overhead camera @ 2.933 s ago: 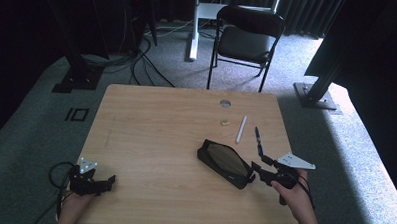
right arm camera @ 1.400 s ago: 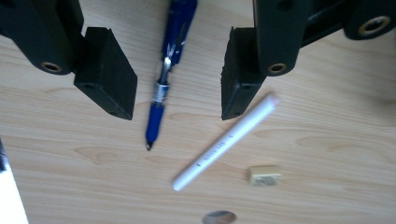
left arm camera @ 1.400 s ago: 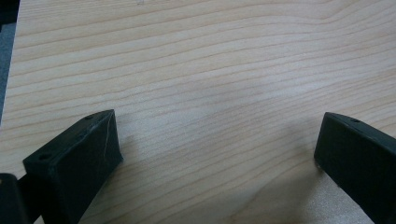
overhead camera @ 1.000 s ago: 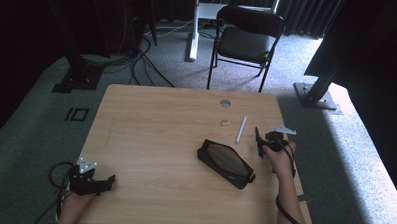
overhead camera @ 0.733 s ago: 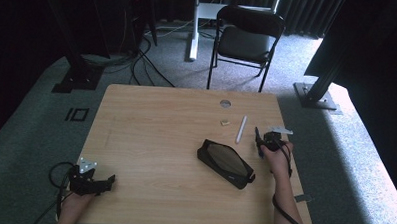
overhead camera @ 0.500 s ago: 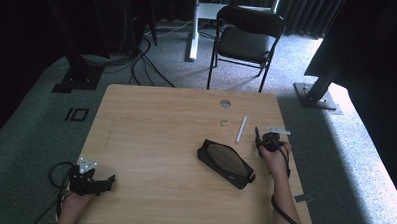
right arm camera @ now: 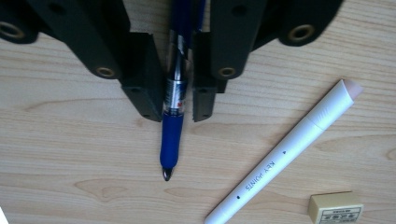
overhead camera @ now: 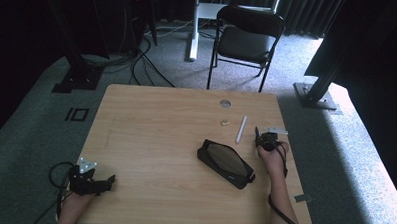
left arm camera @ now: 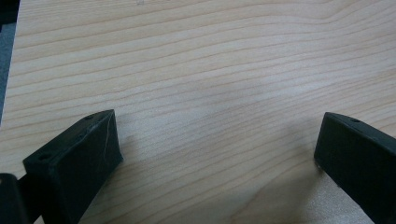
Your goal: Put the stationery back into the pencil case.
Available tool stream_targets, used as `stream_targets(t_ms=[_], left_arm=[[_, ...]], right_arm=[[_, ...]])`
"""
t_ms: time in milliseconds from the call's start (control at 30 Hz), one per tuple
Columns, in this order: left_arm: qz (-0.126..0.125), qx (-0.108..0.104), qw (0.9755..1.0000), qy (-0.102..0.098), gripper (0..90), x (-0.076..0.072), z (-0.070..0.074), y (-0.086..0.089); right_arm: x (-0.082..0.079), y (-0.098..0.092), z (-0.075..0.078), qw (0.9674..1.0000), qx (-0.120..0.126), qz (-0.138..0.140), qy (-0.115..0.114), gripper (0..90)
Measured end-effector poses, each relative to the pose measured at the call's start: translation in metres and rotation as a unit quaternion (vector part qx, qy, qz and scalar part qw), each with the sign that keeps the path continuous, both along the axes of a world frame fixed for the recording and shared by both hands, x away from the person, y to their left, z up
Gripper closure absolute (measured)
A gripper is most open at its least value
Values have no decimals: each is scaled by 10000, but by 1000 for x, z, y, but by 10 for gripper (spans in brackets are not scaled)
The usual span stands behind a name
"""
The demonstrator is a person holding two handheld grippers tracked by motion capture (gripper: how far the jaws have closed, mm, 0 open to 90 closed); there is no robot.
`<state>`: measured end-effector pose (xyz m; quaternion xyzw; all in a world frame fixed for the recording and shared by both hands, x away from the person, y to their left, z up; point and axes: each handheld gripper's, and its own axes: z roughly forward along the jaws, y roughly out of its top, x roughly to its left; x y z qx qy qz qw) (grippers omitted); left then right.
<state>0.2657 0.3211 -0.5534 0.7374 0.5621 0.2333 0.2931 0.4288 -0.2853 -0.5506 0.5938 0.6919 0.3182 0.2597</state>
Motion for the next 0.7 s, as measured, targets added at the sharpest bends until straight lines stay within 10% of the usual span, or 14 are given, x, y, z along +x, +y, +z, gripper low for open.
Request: stream_targets(t_ms=[700], left_arm=[[-1,0,10000,1,6,0,0,0]], right_arm=[[-11,-13,14,9986,429,-301,-6,794]])
